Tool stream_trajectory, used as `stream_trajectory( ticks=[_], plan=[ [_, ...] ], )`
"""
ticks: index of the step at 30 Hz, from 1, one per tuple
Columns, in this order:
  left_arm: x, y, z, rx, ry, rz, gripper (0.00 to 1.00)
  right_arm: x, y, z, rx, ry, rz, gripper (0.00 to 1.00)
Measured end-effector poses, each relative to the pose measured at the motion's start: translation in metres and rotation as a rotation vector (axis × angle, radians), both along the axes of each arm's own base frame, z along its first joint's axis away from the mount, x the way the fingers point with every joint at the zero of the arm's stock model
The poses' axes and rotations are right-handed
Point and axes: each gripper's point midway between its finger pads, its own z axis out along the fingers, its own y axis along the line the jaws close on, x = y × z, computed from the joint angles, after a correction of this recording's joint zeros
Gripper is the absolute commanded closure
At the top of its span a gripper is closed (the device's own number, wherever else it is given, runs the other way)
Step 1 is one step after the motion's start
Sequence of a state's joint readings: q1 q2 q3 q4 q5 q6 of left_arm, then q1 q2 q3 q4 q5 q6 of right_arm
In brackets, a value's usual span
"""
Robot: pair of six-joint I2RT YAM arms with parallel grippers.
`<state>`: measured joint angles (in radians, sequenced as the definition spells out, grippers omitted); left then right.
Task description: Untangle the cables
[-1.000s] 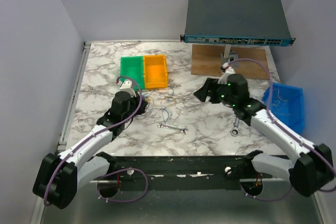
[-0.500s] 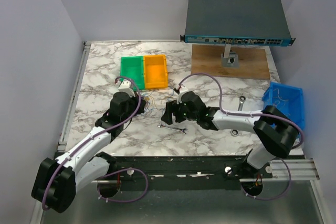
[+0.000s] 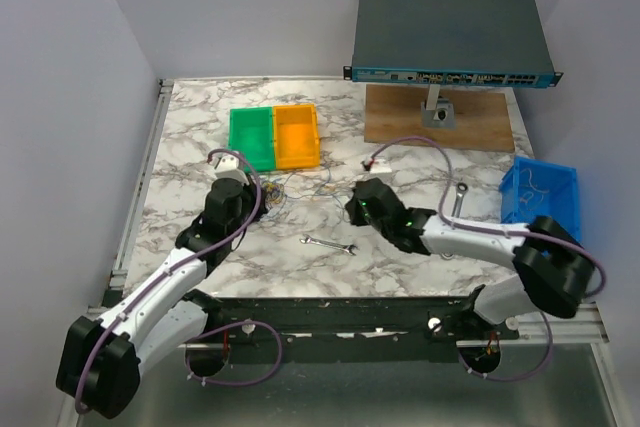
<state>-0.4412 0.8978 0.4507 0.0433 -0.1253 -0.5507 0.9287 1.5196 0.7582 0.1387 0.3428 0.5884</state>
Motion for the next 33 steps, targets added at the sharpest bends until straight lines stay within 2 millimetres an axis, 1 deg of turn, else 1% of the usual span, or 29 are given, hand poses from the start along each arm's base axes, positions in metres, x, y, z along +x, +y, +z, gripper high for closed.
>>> stream_trajectory(
  ticks=[2,4,5,6,7,9,12,17,18,20,22,24,25,28,30,33],
  plan=[
    [0.000,0.013,0.002,0.010,-0.003,0.072,1.00,0.008,-0.037,0.016,0.018,-0.023,-0.123,0.99],
    [0.000,0.024,0.006,0.013,-0.016,0.134,1.00,0.019,-0.081,0.029,0.047,-0.043,-0.257,0.99],
    [-0.001,0.032,0.012,0.013,-0.032,0.175,1.00,0.021,-0.098,0.031,0.057,-0.049,-0.304,0.99],
    [-0.002,0.038,0.015,0.011,-0.040,0.208,1.00,0.022,-0.123,0.031,0.057,-0.056,-0.373,0.99],
    [-0.004,0.045,0.018,0.006,-0.046,0.244,1.00,0.020,-0.141,0.029,0.050,-0.056,-0.420,0.99],
    [-0.007,0.055,0.026,-0.001,-0.050,0.293,1.00,0.010,-0.161,0.022,0.028,-0.047,-0.465,0.99],
    [-0.007,0.066,0.050,-0.024,-0.062,0.361,1.00,-0.002,-0.177,0.012,-0.011,-0.024,-0.497,0.99],
    [-0.004,0.084,0.111,-0.069,-0.108,0.458,1.00,-0.006,-0.187,0.006,-0.033,-0.002,-0.543,0.99],
    [-0.002,0.091,0.127,-0.078,-0.120,0.487,1.00,-0.007,-0.189,0.005,-0.034,0.001,-0.555,0.99],
    [0.001,0.105,0.150,-0.085,-0.138,0.541,1.00,-0.008,-0.195,0.003,-0.040,0.010,-0.599,0.99],
    [0.001,0.119,0.165,-0.085,-0.140,0.594,1.00,-0.010,-0.208,0.001,-0.047,0.018,-0.671,0.99],
    [-0.001,0.130,0.169,-0.084,-0.125,0.637,1.00,-0.012,-0.224,0.003,-0.042,0.018,-0.750,0.99],
    [-0.003,0.137,0.167,-0.086,-0.111,0.667,1.00,-0.013,-0.232,0.007,-0.029,0.010,-0.791,0.99],
    [-0.012,0.163,0.151,-0.085,-0.063,0.771,1.00,-0.014,-0.251,0.026,0.032,-0.044,-0.879,0.99],
    [-0.018,0.172,0.135,-0.083,-0.029,0.814,1.00,-0.014,-0.257,0.040,0.076,-0.087,-0.903,0.99],
    [-0.025,0.174,0.114,-0.081,0.013,0.827,1.00,-0.014,-0.256,0.048,0.082,-0.108,-0.869,0.99]
  ],
)
